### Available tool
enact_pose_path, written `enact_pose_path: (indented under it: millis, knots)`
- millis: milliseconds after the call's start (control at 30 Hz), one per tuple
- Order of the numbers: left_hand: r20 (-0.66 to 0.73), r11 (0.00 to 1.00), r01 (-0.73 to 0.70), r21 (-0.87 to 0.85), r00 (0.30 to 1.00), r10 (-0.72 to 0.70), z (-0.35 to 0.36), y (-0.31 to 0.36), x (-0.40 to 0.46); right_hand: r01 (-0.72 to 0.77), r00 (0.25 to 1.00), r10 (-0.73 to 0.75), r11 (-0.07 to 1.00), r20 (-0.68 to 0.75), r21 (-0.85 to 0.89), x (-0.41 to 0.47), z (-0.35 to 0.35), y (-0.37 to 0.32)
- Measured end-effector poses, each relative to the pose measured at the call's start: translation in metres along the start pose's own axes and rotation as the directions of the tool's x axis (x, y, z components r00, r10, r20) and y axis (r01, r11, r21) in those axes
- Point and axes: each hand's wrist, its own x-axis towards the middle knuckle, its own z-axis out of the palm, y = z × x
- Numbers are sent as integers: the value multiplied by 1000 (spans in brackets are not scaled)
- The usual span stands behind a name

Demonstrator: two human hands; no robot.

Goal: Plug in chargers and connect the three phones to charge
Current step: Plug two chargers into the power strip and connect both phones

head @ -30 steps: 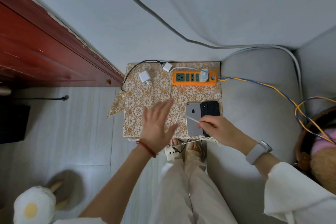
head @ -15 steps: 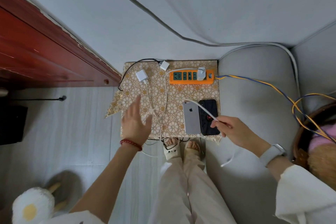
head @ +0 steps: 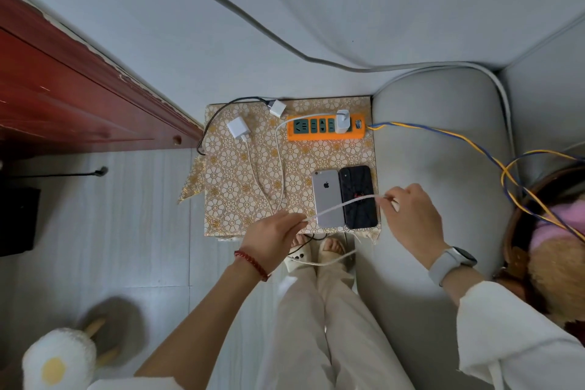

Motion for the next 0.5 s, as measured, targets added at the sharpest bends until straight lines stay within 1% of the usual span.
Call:
enact_pose_path:
  millis: [33, 67, 100, 133, 167, 200, 233, 267, 300, 333, 367, 433, 467, 500]
  knots:
    - [-2, 999, -18, 47, 1000, 19, 2, -3, -3, -83, 996, 82, 996, 37, 17, 2, 1, 2]
    - [-8, 995, -33, 90, 999, 34, 4, -6, -5, -173, 982, 162, 978, 102, 113, 5, 4, 2]
    - [5, 993, -27, 117, 1000, 27, 7, -8, -6, -300, 949, 251, 904, 192, 305, 9, 7, 1]
    - [49, 992, 0, 127, 999, -6, 10, -11, -8, -449, 892, 324, 711, 315, 541, 13, 9, -3]
    - [104, 990, 37, 135, 993, -51, 14, -13, -8, -557, 829, 348, 432, 438, 710, 17, 9, -6]
    - [159, 986, 69, 152, 983, -94, 19, -16, -9, -593, 784, 335, 152, 523, 791, 20, 9, -9]
    - [204, 979, 87, 182, 971, -125, 23, -20, -10, -569, 769, 329, -39, 548, 822, 23, 10, -9]
    - [240, 974, 94, 208, 960, -144, 28, -21, -9, -531, 768, 348, -124, 538, 838, 26, 14, -8]
    - [271, 971, 94, 221, 950, -154, 32, -22, -7, -503, 777, 382, -102, 501, 858, 30, 18, -8]
    - [304, 969, 88, 231, 940, -158, 37, -21, -4, -488, 790, 418, -15, 449, 873, 32, 23, -7]
    - [348, 966, 79, 247, 923, -164, 43, -20, -1, -478, 807, 443, 100, 391, 873, 34, 29, -6]
    - [434, 958, 95, 269, 876, -209, 55, -19, 9, -468, 847, 437, 343, 302, 815, 38, 44, -3]
    - [458, 958, 131, 256, 856, -240, 61, -17, 15, -460, 866, 419, 453, 273, 764, 41, 52, -1]
    - [466, 957, 190, 221, 842, -274, 67, -16, 22, -454, 879, 400, 535, 260, 713, 42, 59, 2]
